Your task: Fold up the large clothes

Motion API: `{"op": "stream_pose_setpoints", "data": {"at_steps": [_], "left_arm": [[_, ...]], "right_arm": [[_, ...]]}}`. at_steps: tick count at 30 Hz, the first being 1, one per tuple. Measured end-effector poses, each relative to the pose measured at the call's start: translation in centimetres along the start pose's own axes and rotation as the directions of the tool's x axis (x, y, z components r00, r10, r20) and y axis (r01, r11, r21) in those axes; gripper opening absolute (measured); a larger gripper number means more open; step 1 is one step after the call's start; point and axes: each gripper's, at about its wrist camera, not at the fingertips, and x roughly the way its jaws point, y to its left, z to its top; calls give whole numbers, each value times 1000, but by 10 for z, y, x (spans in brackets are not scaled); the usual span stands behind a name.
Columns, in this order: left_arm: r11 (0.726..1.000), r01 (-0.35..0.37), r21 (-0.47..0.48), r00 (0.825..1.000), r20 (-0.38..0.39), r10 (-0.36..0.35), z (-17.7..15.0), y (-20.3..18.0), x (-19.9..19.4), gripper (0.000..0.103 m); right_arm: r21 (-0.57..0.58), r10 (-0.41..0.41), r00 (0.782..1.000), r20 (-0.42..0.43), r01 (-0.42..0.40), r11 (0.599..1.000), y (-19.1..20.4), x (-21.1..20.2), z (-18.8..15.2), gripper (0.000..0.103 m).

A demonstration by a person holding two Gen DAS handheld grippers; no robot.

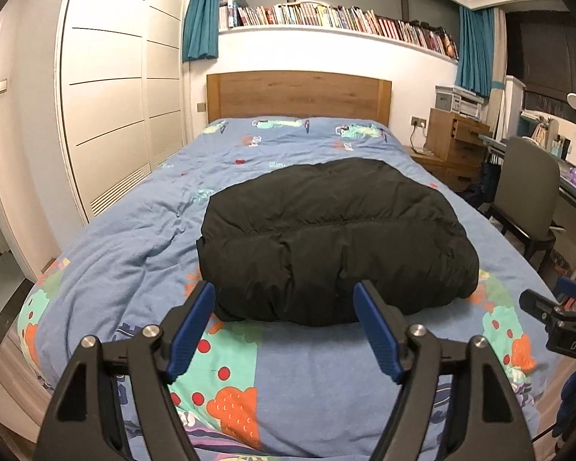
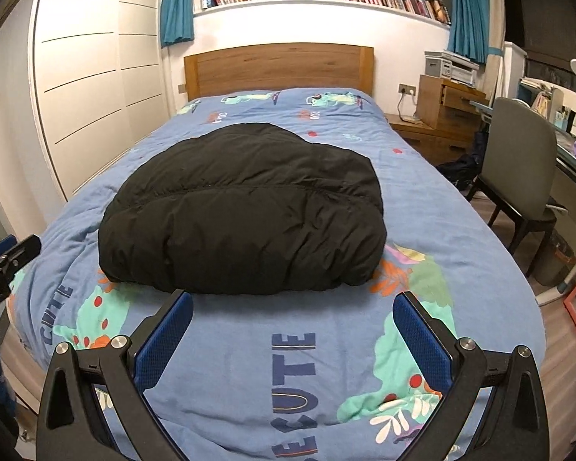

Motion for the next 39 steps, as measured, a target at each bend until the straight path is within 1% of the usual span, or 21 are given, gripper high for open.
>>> {"op": "stream_pose_setpoints", "data": {"at_steps": [3, 6, 10, 13, 25, 39], "left_arm": [[1000, -6, -2, 1000, 4, 6, -2, -2, 1, 74], [999, -38, -9, 999, 8, 38, -6, -5, 3, 74], [996, -84, -1, 996, -16, 84, -10, -8, 12, 74], [997, -79, 8, 996, -39, 79, -12, -9, 19, 74], [995, -72, 67, 994, -80, 77, -18, -26, 32, 74], [994, -61, 95, 988, -138, 74, -22, -43, 54, 74]], "right_arm": [[14, -8, 1000, -3, 8, 1000, -6, 3, -3, 102], [14, -18, 1000, -1, 18, 1000, -9, 6, -5, 102], [8, -26, 1000, -2, 26, 1000, -10, 10, -9, 102], [10, -25, 1000, -6, 25, 1000, -11, 13, -12, 102], [-11, -36, 999, -10, 36, 999, -16, 25, -18, 102], [-1, -39, 998, -56, 39, 999, -33, 47, -24, 102]]}}
